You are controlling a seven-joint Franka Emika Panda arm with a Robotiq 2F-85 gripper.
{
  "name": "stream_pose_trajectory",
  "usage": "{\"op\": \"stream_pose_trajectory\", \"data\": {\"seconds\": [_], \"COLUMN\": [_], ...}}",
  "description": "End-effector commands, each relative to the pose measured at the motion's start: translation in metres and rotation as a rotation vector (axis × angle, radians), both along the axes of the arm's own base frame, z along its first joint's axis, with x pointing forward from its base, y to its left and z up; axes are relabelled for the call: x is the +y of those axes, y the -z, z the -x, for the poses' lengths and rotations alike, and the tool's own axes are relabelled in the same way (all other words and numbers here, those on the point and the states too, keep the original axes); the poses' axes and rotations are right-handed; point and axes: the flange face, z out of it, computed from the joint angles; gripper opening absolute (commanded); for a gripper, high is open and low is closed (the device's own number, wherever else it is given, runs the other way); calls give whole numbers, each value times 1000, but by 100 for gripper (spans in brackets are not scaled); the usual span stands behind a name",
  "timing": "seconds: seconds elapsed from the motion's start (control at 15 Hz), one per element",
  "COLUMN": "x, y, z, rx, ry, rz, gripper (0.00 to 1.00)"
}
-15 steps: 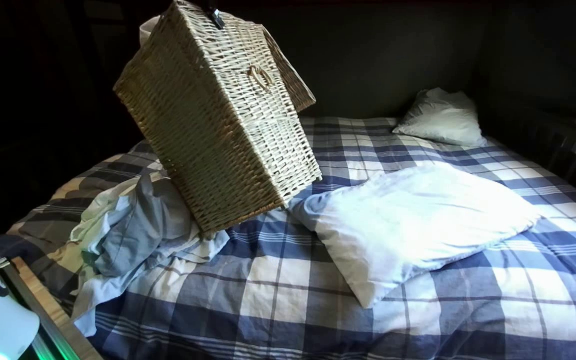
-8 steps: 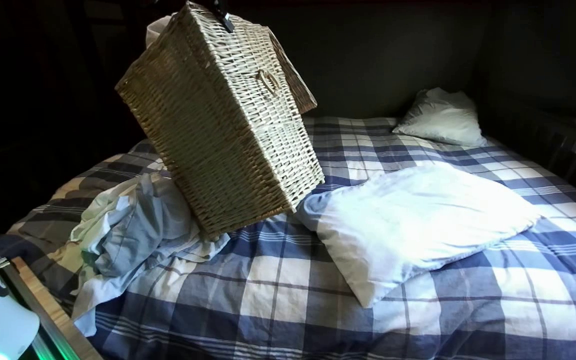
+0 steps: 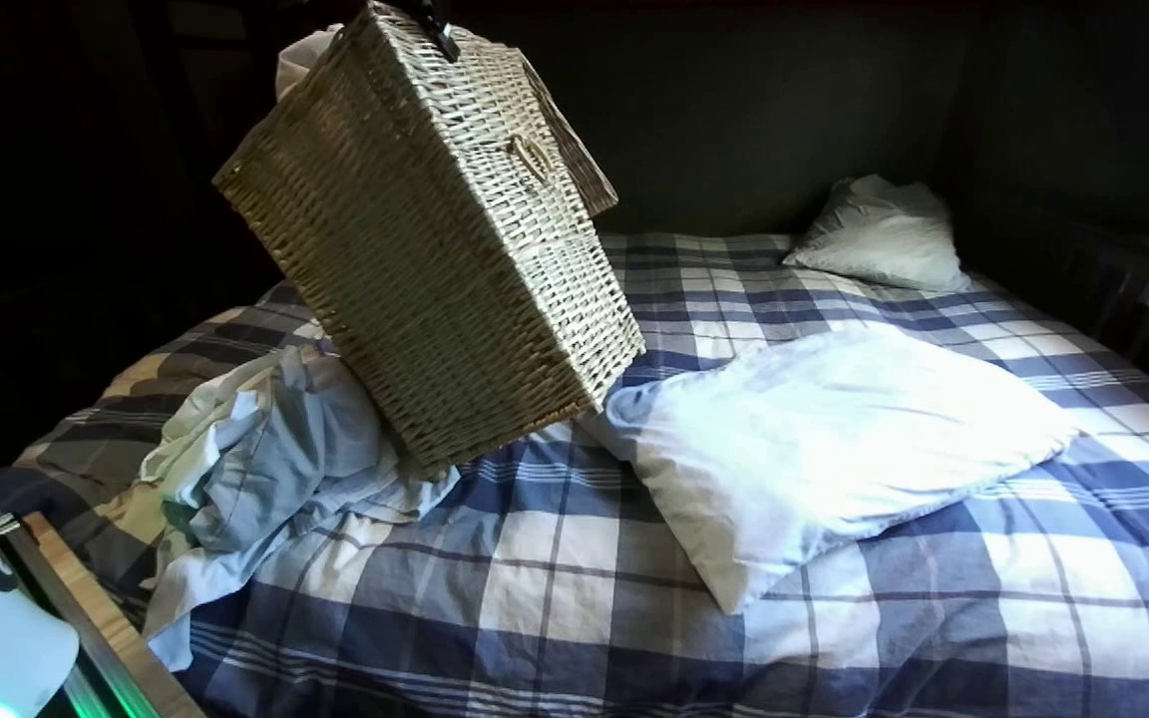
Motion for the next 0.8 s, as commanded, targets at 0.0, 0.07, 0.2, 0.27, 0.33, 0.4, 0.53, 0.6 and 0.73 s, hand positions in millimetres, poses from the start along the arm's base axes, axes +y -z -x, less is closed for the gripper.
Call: {"op": "stream_pose_trajectory", "data": {"seconds": [0.0, 0.07, 0.2, 0.27, 0.33, 0.4, 0.53, 0.6, 0.73], "x": [1, 2, 1, 5, 8, 8, 0, -6, -21], "y": [-1, -1, -1, -1, -3, -10, -23, -28, -34], "z": [0, 0, 0, -2, -3, -3, -4, -3, -2], "rx": [1, 0, 0, 13, 21, 15, 2, 5, 7], "ry": [-5, -7, -7, -27, -38, -58, -83, -111, -144], "rz": [0, 1, 1, -29, -89, -147, -199, -215, -244], "gripper": [17, 17, 4, 4, 4, 4, 4, 4, 4]}}
